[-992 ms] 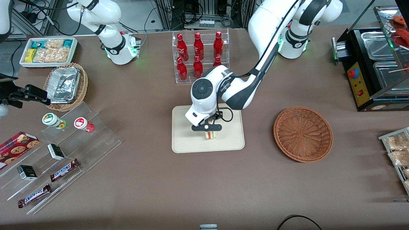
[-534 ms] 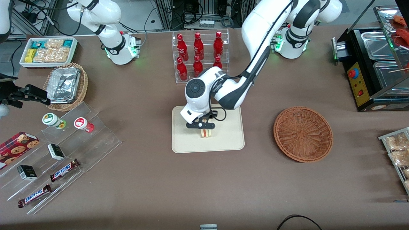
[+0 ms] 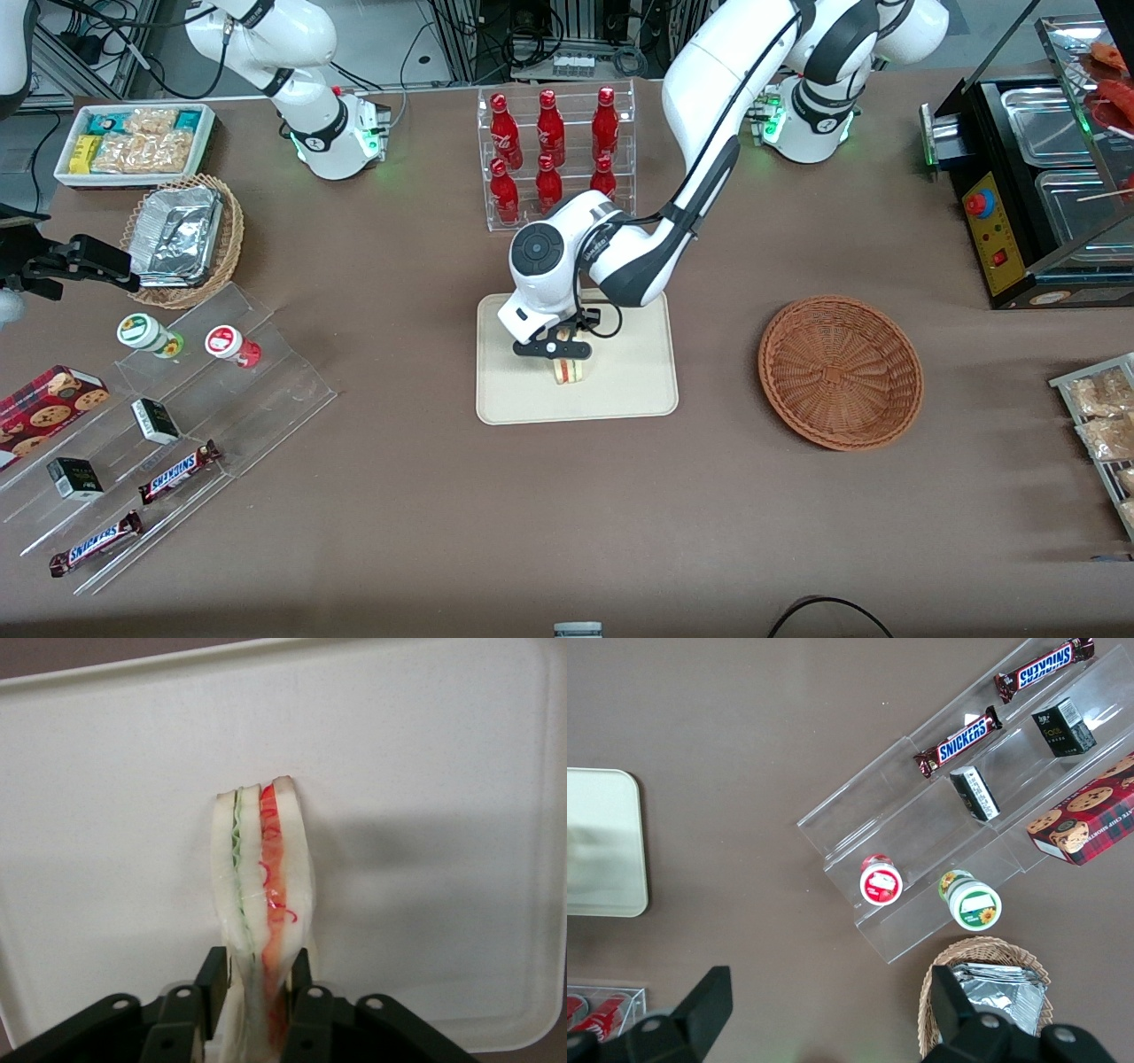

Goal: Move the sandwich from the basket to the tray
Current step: 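Lower the sandwich onto the tray and open the left gripper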

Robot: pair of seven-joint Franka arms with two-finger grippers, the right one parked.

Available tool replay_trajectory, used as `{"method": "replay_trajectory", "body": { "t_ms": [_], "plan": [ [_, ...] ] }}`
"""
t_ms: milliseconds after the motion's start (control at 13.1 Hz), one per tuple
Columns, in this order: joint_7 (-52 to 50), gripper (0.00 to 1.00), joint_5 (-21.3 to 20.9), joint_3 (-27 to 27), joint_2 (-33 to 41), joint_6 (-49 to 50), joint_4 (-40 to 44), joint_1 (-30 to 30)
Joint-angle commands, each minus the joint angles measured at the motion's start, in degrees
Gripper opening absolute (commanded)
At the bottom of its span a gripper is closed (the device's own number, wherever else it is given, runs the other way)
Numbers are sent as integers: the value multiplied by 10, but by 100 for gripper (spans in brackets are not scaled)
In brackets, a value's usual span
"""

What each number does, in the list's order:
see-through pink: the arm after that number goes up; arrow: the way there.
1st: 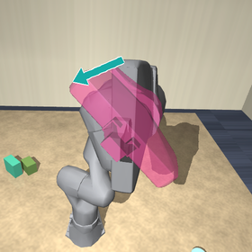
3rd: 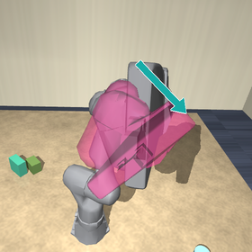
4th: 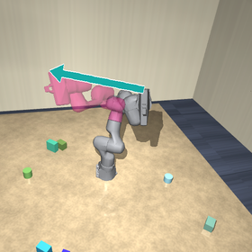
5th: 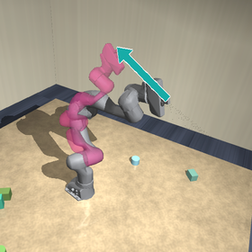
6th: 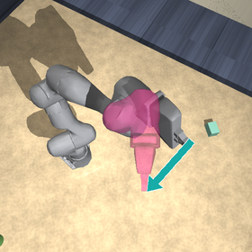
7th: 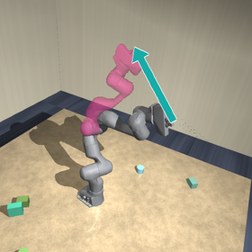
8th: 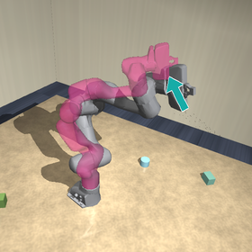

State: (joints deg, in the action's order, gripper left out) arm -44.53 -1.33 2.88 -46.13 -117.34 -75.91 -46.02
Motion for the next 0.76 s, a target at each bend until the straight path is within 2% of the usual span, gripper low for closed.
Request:
{"method": "replay_trajectory", "body": {
  "t_ms": [0, 458, 687],
  "plan": [
    [0, 100, -9, -9, 13, 13, 11, 0],
    [-45, 100, -9, -18, 114, 90, 17, 37],
    [-45, 100, -8, -47, 175, 151, 13, 43]
  ]
}}
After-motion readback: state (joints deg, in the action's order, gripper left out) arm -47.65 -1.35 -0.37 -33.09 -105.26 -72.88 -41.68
